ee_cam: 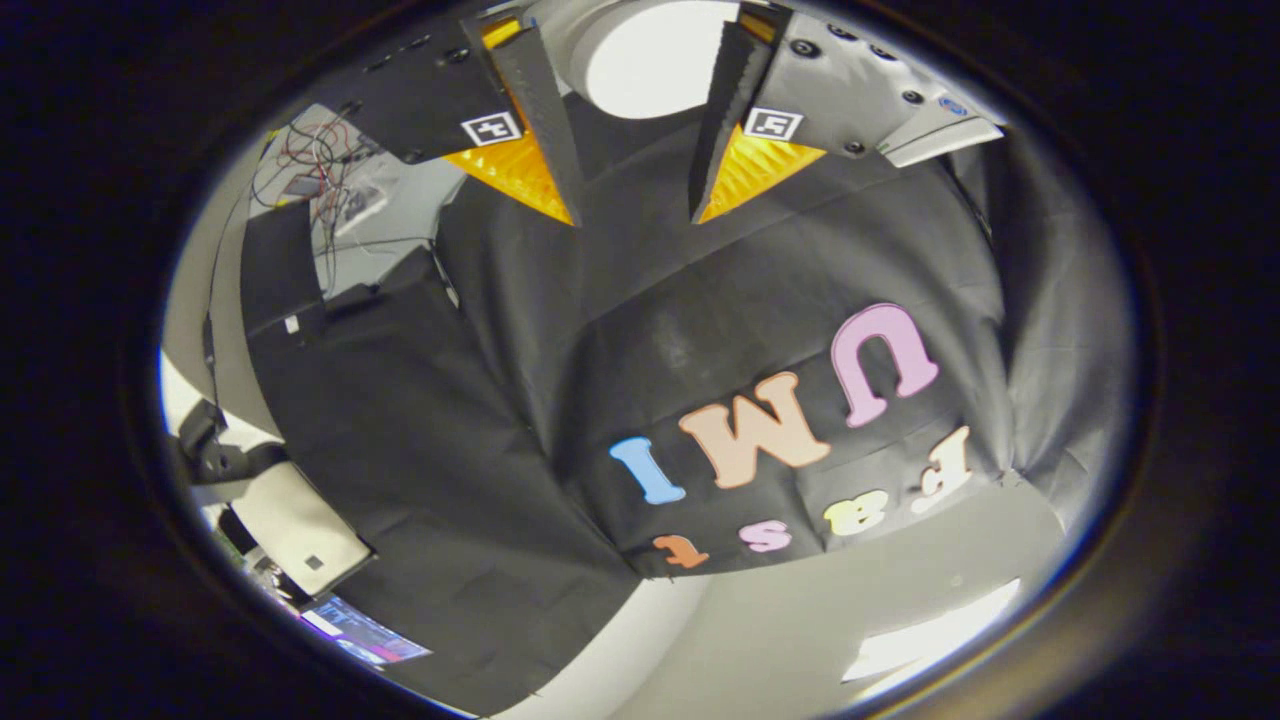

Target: Open the toilet lid.

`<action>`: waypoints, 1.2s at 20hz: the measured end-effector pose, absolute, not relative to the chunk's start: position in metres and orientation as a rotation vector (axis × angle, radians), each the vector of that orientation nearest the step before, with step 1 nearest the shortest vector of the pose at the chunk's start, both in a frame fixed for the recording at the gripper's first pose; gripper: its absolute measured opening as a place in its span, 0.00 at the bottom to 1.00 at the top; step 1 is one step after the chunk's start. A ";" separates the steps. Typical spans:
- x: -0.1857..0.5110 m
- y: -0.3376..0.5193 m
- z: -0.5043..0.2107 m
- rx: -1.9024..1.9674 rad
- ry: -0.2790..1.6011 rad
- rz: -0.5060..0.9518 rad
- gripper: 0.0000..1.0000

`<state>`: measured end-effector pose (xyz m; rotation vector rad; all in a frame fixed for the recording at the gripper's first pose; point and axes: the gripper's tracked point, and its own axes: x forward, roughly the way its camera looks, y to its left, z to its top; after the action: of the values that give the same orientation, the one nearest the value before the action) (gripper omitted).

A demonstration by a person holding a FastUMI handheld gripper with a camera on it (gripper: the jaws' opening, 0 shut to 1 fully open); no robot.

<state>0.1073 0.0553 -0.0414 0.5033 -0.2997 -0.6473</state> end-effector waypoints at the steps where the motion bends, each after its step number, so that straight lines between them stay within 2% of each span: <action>1: 0.110 0.062 -0.046 0.537 -0.307 -0.642 0.74; 3: 0.110 0.064 -0.056 0.609 -0.335 -0.675 0.77; 6: 0.101 0.053 -0.091 0.688 -0.327 -0.836 0.79; 10: 0.107 0.077 -0.105 0.829 -0.398 -0.777 0.79; 13: 0.105 0.089 -0.142 0.938 -0.380 -0.799 0.78; 24: 0.130 0.164 -0.256 1.170 -0.096 -0.844 0.78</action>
<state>0.1297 0.1638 -0.2558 1.1701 -0.0962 -0.8437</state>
